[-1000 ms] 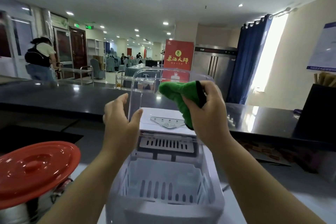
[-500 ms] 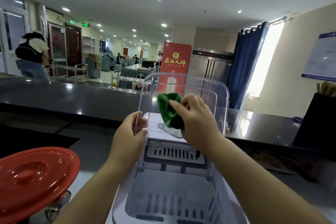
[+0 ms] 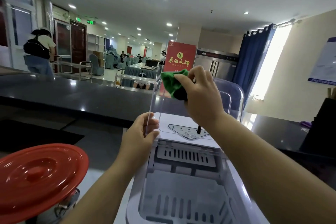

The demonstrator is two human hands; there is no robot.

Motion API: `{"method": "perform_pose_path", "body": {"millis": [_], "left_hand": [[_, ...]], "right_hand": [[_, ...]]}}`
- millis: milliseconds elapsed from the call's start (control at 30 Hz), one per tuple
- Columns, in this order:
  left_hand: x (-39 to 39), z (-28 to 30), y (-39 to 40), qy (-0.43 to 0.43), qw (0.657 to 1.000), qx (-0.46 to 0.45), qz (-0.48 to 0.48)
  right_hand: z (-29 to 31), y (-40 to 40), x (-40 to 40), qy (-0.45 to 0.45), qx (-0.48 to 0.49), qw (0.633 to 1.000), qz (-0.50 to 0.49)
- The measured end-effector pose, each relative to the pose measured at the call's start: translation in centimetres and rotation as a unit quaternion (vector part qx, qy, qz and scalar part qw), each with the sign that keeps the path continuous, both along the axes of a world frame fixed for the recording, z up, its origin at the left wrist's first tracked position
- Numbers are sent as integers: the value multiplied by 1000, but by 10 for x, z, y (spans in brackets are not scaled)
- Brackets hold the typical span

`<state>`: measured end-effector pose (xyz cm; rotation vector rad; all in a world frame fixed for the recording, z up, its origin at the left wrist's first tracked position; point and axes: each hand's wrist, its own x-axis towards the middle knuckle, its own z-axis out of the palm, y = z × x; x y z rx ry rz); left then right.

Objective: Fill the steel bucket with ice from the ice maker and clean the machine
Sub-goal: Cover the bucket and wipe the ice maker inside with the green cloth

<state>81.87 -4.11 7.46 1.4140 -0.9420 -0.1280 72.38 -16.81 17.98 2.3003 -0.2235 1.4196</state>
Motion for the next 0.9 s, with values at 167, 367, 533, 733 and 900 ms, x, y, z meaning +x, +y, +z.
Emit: {"method": "perform_pose_path", "body": {"millis": [167, 367, 533, 733, 900], "left_hand": [[1, 3, 1, 4, 1000, 5, -11], [4, 3, 0, 12, 1000, 0, -21], [6, 0, 3, 4, 999, -18, -51], [11, -1, 8, 104, 985, -53, -128], [7, 1, 7, 133, 980, -63, -131]], "right_hand": [[-6, 0, 11, 49, -8, 999, 7], [-33, 2, 7, 104, -8, 994, 36], [-60, 8, -7, 185, 2, 981, 53], [-76, 16, -23, 215, 18, 976, 33], [-65, 12, -23, 189, 22, 982, 5]]}}
